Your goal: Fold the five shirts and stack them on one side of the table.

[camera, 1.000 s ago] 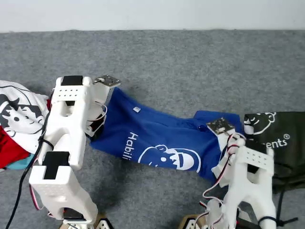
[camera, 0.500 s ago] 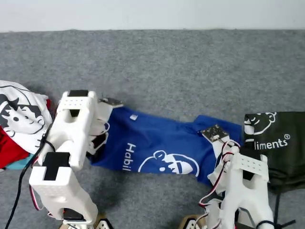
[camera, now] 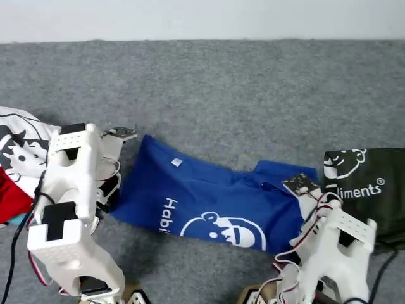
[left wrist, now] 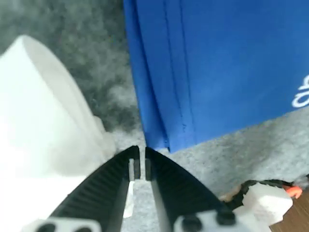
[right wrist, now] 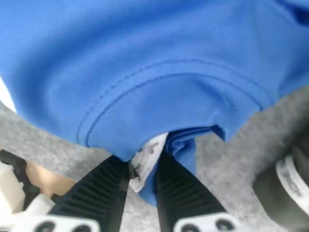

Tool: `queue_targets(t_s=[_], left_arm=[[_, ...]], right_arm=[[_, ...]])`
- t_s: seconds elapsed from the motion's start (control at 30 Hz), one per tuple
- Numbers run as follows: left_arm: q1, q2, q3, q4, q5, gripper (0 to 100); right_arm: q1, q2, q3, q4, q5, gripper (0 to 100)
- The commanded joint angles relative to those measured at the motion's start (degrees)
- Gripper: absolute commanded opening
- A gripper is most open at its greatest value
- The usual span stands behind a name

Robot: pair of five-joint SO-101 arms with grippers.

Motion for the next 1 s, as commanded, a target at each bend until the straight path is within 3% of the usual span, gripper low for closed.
queue_targets(t_s=[0.0,0.07,0.3,0.43,0.53,0.67,0.83,0.97], left_arm=[[0.35,-2.90,0.04,0.00,-0.70,1],[0.70,-3.08,0.04,0.18,-0.53,1],[0.62,-3.52,-2.86,0.26,0.26,1],[1.85,-6.77,-12.35,1.41,7.12,1],[8.09,-11.08,-16.66,1.49,10.46,1],[19.69,-12.22,-15.08,-0.35,10.55,1],[29.36,-4.57,-9.71,-8.53,10.64,1],[32.97,2.20,-9.45,-8.70,10.64,1]], right_arm=[[2.07,-0.75,-2.29,2.15,0.88,1.3],[1.98,-0.75,-3.52,7.08,0.88,4.2],[1.89,-0.75,-11.34,18.86,0.88,32.7],[1.19,-0.75,-21.71,28.00,0.79,31.0],[-1.45,-0.75,-31.03,34.51,0.35,30.2],[-8.75,-0.13,-36.40,30.55,-8.18,30.2],[-26.68,-0.13,-32.62,19.38,-21.45,27.7],[-33.10,-0.13,-26.37,8.84,-23.38,22.9]])
